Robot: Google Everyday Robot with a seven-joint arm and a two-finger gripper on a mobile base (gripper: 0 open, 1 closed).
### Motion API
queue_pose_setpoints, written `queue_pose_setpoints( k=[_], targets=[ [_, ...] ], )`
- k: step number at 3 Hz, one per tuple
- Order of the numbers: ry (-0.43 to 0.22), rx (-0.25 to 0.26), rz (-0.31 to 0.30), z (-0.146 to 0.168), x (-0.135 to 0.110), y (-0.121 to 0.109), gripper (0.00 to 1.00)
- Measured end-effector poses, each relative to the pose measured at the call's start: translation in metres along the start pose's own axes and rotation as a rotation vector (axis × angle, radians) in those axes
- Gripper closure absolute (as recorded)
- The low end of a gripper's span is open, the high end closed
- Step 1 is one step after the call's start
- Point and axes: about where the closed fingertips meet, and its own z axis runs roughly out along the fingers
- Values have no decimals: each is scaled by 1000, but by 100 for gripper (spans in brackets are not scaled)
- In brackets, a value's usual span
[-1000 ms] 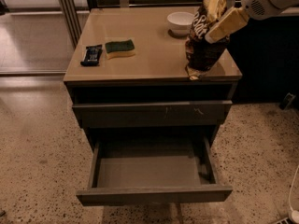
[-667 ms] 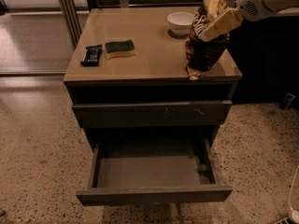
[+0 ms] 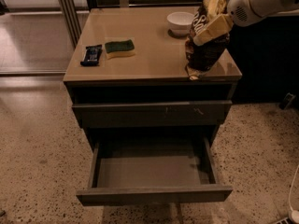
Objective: Place brown chip bag into middle drawer
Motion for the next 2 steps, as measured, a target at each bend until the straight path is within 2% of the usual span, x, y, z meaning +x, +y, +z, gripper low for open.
queue_pose_setpoints(
  k=[1, 2],
  targets=[
    [16, -41, 13, 18, 4, 6, 0],
    [17, -42, 13, 19, 4, 6, 19]
  ],
)
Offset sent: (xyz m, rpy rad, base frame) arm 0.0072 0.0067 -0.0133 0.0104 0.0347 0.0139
